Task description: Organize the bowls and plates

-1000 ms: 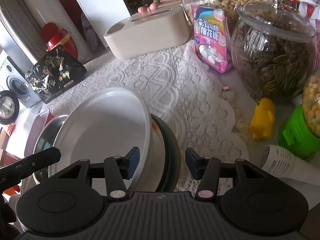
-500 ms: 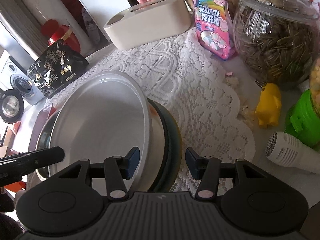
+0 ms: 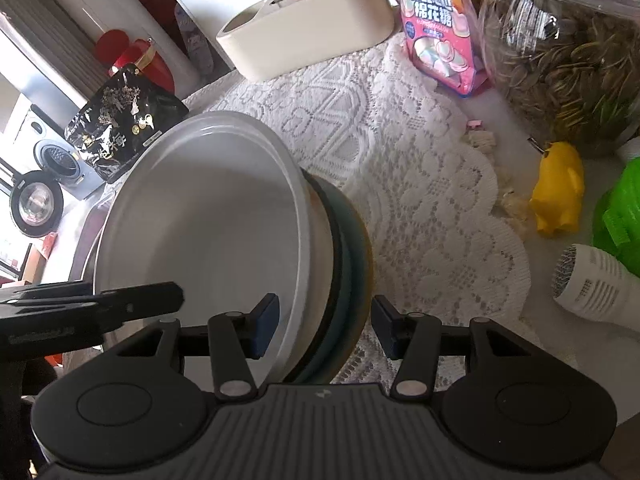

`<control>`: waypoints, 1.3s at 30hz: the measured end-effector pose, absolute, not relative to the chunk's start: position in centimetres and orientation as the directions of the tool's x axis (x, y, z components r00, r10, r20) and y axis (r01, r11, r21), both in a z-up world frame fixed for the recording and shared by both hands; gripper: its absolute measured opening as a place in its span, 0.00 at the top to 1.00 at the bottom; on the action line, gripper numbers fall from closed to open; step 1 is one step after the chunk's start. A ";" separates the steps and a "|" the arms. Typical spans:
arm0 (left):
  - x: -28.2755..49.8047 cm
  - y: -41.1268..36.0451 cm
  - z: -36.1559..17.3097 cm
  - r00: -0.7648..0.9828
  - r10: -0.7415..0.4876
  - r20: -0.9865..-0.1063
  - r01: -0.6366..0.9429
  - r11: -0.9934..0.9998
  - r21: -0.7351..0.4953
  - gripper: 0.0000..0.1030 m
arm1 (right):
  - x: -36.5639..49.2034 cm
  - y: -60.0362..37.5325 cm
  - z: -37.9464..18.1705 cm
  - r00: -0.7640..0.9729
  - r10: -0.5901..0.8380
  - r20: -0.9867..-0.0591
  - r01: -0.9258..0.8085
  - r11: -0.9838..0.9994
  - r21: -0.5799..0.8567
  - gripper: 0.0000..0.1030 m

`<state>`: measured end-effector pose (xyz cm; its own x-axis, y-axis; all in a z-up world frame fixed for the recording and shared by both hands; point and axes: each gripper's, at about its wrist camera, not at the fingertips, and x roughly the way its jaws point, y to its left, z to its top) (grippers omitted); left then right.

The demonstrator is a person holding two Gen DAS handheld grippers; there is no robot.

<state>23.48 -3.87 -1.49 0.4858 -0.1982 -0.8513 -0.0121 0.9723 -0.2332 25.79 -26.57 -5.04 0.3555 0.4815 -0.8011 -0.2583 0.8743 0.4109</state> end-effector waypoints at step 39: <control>27.9 -6.1 -3.4 0.437 -0.251 -0.864 0.000 0.960 -0.279 0.37 | 29.4 -28.3 -6.1 0.333 0.576 -0.747 -0.284 0.816 0.503 0.50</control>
